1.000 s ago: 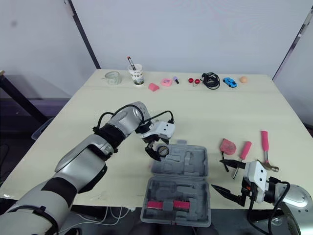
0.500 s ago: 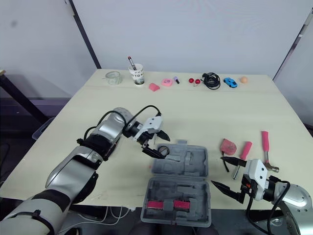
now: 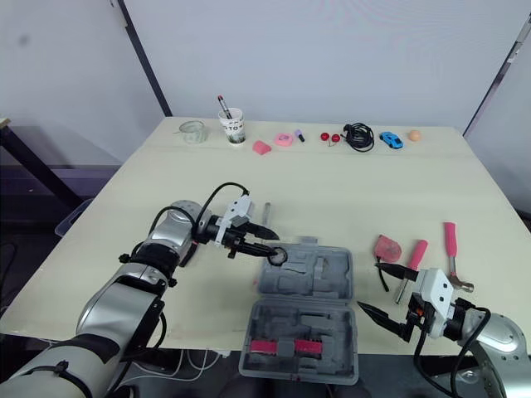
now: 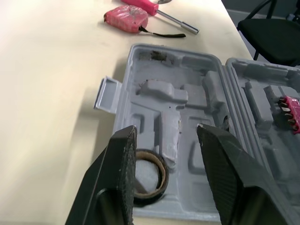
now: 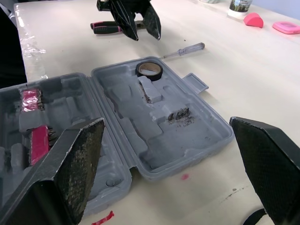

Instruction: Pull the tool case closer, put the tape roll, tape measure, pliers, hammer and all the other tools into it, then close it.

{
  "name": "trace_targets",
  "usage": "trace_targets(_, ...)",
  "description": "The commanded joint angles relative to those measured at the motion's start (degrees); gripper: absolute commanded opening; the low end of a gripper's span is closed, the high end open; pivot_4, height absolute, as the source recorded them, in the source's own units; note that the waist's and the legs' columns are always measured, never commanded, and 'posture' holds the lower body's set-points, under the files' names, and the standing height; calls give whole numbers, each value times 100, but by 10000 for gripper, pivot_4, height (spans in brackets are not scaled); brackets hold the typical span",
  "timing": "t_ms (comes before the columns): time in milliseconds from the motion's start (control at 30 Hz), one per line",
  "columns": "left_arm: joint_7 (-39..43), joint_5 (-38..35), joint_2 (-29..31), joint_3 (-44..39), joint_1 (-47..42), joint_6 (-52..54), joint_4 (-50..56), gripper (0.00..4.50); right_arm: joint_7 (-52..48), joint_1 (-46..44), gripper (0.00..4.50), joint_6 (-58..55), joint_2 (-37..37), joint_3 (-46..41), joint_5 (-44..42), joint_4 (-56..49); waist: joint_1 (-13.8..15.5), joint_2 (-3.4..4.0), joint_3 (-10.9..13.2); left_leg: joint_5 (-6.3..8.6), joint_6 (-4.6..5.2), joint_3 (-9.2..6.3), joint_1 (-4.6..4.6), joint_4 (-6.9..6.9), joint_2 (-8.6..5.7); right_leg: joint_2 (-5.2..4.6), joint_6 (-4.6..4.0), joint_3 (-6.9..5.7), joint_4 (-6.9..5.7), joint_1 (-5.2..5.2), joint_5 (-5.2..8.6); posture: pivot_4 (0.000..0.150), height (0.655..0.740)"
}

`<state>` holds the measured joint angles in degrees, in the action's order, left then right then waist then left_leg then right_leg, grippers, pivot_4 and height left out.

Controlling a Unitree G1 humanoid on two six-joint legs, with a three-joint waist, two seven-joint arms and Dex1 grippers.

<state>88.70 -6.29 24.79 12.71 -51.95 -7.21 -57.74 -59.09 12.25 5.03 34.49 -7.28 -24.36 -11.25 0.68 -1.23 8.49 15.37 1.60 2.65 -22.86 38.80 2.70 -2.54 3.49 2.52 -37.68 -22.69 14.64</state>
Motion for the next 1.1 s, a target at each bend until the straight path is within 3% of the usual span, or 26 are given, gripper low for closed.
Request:
trace_targets(33, 36, 30, -20, -161, -154, -195, -107, 9841, 50, 28, 45000, 111, -19, -12, 6, -240, 0, 0, 0, 0, 0, 0, 0, 0, 0, 0, 0, 0, 0, 0, 0, 1500, 7400)
trace_targets(100, -13, 90, -35, -175, -181, -246, -176, 5346, 63, 27, 45000, 117, -22, -13, 13, -238, -1, 0, 0, 0, 0, 0, 0, 0, 0, 0, 0, 0, 0, 0, 0, 1500, 7400)
trace_targets(133, -22, 123, -35, -179, -191, -272, -205, 563, 70, 31, 45000, 120, -25, -12, 19, -243, -1, 0, 0, 0, 0, 0, 0, 0, 0, 0, 0, 0, 0, 0, 0, 1500, 7400)
trace_targets(700, -1, 256, -137, -263, -169, -395, -408, 563, 93, 42, 45000, 148, -68, -7, 66, -212, -2, 0, 0, 0, 0, 0, 0, 0, 0, 0, 0, 0, 0, 0, 0, 1500, 7400)
trace_targets(800, -69, 272, -141, -279, -153, -509, -393, 7773, 89, 36, 45000, 138, -72, 1, 62, -215, -2, 0, 0, 0, 0, 0, 0, 0, 0, 0, 0, 0, 0, 0, 0, 1500, 7400)
trace_targets(833, -80, 268, -145, -293, -149, -527, -392, 13396, 89, 32, 45000, 140, -74, 4, 65, -212, -2, 0, 0, 0, 0, 0, 0, 0, 0, 0, 0, 0, 0, 0, 0, 1500, 7400)
trace_targets(867, -57, 273, -142, -289, -148, -530, -396, 14953, 90, 25, 45000, 141, -77, 9, 69, -209, -2, 0, 0, 0, 0, 0, 0, 0, 0, 0, 0, 0, 0, 0, 0, 1500, 7400)
trace_targets(1100, -127, 420, -139, -200, -139, -717, -479, 14953, 85, -20, 45000, 169, -81, 11, 92, -158, -1, 0, 0, 0, 0, 0, 0, 0, 0, 0, 0, 0, 0, 0, 0, 1500, 7400)
